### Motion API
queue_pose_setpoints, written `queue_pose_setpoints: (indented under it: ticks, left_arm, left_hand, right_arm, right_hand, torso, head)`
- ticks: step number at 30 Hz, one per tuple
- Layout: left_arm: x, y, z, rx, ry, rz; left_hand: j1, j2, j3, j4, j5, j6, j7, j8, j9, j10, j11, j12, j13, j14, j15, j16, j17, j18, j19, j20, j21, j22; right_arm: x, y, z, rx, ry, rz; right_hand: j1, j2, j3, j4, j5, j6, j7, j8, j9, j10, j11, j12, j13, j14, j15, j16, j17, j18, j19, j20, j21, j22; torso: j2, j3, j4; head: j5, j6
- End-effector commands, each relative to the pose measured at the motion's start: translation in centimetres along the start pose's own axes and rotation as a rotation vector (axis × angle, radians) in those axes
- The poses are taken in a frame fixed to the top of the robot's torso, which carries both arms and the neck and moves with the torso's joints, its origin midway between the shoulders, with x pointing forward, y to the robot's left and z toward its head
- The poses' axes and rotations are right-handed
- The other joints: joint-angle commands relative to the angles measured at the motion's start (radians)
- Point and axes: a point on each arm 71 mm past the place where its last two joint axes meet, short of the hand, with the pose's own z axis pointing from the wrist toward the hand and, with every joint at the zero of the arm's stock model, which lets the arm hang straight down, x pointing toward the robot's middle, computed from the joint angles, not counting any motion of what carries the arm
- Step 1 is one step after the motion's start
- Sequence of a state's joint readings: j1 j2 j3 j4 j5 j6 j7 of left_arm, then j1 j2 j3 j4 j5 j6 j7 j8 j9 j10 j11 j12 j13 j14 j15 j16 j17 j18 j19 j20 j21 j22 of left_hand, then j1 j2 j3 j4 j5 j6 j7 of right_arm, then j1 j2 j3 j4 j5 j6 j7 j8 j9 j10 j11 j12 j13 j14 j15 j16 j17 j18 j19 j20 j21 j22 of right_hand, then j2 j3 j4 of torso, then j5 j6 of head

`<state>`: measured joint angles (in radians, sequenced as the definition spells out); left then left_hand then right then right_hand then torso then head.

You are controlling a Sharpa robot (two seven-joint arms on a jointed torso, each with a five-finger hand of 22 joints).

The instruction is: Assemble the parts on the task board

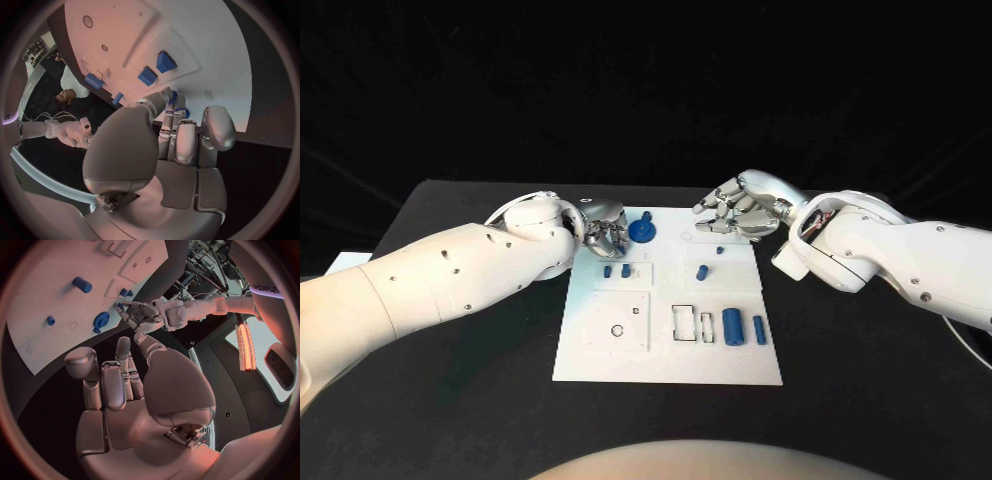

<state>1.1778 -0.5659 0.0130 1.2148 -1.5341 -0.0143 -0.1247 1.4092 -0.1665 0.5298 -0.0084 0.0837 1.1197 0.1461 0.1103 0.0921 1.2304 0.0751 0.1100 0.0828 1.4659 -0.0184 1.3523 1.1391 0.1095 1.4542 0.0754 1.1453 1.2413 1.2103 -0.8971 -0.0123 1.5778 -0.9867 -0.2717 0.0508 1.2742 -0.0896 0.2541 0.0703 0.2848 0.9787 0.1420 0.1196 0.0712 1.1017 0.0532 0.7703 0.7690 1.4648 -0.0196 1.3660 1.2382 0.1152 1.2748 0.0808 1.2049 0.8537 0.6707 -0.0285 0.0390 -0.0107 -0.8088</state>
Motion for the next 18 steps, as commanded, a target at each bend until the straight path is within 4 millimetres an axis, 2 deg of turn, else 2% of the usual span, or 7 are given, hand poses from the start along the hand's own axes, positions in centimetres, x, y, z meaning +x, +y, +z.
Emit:
queue_pose_setpoints:
  ticks: [1, 18]
  left_arm:
    - [0.41, 0.01, 0.07, -0.010, 0.034, 0.004]
    - [0.32, 0.35, -0.06, -0.017, 0.015, -0.003]
  left_hand:
    - [-0.014, -0.003, 0.004, 0.004, -0.006, -0.015, 0.004, -0.012, -0.005, -0.018, 0.003, -0.012, -0.004, 0.024, 0.009, -0.004, -0.005, -0.019, -0.002, 0.008, -0.006, -0.002]
    - [-0.040, -0.030, 0.005, 0.005, -0.002, -0.061, 0.014, -0.047, -0.023, -0.063, 0.019, -0.046, -0.014, 0.016, 0.023, -0.015, -0.036, -0.013, -0.014, 0.024, -0.030, -0.014]
  right_arm:
    - [0.13, 0.06, 0.00, -0.007, 0.013, -0.001]
    - [-0.13, -0.32, -0.02, 0.005, 0.004, -0.004]
  right_hand:
    - [0.005, 0.003, 0.006, 0.003, 0.006, -0.005, 0.003, 0.006, -0.001, -0.010, 0.001, -0.007, -0.003, 0.035, -0.004, -0.006, -0.001, 0.015, -0.007, -0.001, -0.006, -0.002]
    - [0.007, 0.000, 0.006, 0.003, 0.006, -0.012, 0.005, 0.004, -0.003, -0.021, 0.003, -0.018, -0.013, 0.032, -0.003, -0.011, -0.007, 0.020, -0.019, 0.000, -0.022, -0.030]
  torso:
    - [0.000, 0.0003, 0.0003]
    - [-0.001, -0.0002, 0.0013]
  head:
    - [-0.001, -0.001]
    - [0.000, -0.003]
